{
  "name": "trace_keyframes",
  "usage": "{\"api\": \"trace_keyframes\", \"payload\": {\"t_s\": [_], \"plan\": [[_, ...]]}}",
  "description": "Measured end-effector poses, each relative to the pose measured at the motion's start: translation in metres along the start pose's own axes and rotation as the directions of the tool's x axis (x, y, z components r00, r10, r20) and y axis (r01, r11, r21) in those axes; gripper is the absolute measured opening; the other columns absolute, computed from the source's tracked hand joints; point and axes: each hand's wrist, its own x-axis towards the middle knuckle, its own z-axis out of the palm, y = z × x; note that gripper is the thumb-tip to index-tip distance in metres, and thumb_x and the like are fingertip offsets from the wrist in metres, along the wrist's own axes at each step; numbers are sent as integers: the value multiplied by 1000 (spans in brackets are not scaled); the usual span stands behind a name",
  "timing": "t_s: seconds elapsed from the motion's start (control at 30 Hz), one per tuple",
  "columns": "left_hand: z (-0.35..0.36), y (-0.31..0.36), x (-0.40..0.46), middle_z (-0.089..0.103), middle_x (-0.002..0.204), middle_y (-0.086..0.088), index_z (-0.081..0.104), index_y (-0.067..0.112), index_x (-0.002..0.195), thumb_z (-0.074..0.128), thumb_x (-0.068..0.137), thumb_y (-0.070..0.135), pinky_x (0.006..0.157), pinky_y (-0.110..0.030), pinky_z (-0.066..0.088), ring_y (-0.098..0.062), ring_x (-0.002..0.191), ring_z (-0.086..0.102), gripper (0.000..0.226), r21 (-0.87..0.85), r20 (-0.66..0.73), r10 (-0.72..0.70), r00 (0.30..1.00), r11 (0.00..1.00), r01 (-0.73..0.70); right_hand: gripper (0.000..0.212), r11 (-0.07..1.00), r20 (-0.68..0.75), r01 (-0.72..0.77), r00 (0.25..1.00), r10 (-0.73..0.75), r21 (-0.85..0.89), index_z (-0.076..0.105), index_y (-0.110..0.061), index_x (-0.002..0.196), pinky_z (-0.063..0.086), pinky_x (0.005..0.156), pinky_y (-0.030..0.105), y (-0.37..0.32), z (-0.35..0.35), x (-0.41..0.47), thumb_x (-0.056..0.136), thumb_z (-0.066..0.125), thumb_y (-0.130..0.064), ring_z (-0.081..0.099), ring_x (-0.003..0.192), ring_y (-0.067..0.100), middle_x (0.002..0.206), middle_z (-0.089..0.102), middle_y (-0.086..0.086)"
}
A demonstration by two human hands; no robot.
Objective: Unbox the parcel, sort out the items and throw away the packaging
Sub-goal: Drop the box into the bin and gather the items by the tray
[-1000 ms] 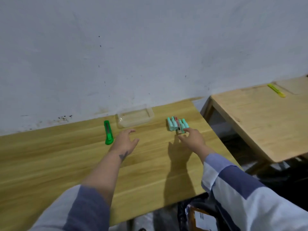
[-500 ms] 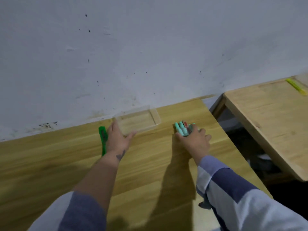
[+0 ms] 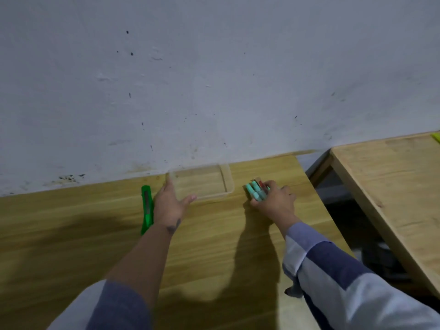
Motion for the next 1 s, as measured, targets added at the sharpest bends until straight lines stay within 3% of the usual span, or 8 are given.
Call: {"api": "trace_keyframes", "payload": {"t_s": [0.17,0.37,0.5,0.63,0.7,0.87,0.93,1.0], "plan": [[-6,-1,-16,45,145,-12,22,15,150,77,76,35,107,-37,39,-28,131,45,94,3,-1,16,1000,1000,-16,67,997,-36,44,998,-42,60,40,-29,133,40,95,40,6,-3,-9,75,70,-42,40,118,36,129,43,16],[-6,-4,-24,47,143,-10,22,20,150,78,75,32,106,-37,41,-27,129,47,95,-10,33,19,999,1000,-19,66,970,-19,56,998,-53,237,45,-31,128,49,91,42,1,-7,-13,70,73,-40,50,109,35,120,48,13],[-9,-5,-32,51,139,-10,21,23,150,79,74,33,102,-35,43,-26,125,51,97,-5,46,43,998,999,-43,64,929,-29,259,965,-261,265,49,-31,126,51,88,35,-29,-23,-21,68,76,-36,57,101,30,116,49,10],[-9,-7,-38,57,133,-6,29,21,148,81,71,33,96,-32,47,-24,117,56,94,-13,36,76,996,997,-76,65,848,107,518,842,-528,112,51,-31,127,44,87,27,-67,-25,-26,68,77,-35,57,101,28,112,52,10],[-10,-8,-40,58,131,-5,36,21,144,81,70,34,94,-30,46,-22,116,56,88,-12,29,82,996,997,-82,66,789,215,614,774,-596,-19,50,-32,128,44,90,30,-85,-18,-27,67,75,-39,54,103,30,112,52,11],[-11,-11,-43,53,137,-5,37,14,143,80,72,31,96,-26,41,-21,122,52,84,-43,27,93,995,995,-92,71,691,363,679,727,-584,-249,43,-32,135,41,99,40,-110,8,-24,71,68,-50,44,113,33,124,48,12],[-12,-12,-42,52,137,-6,37,12,143,79,73,32,93,-23,38,-23,123,50,84,-19,17,93,996,996,-92,70,682,382,691,713,-588,-240,44,-33,136,39,101,41,-115,15,-24,73,68,-52,42,116,33,126,46,11],[-12,-13,-41,53,135,-7,39,12,142,79,72,35,94,-24,38,-23,124,50,84,-1,10,103,995,995,-103,69,702,389,691,702,-596,-171,44,-30,138,37,102,39,-116,19,-25,75,72,-39,42,118,33,130,42,12]]}}
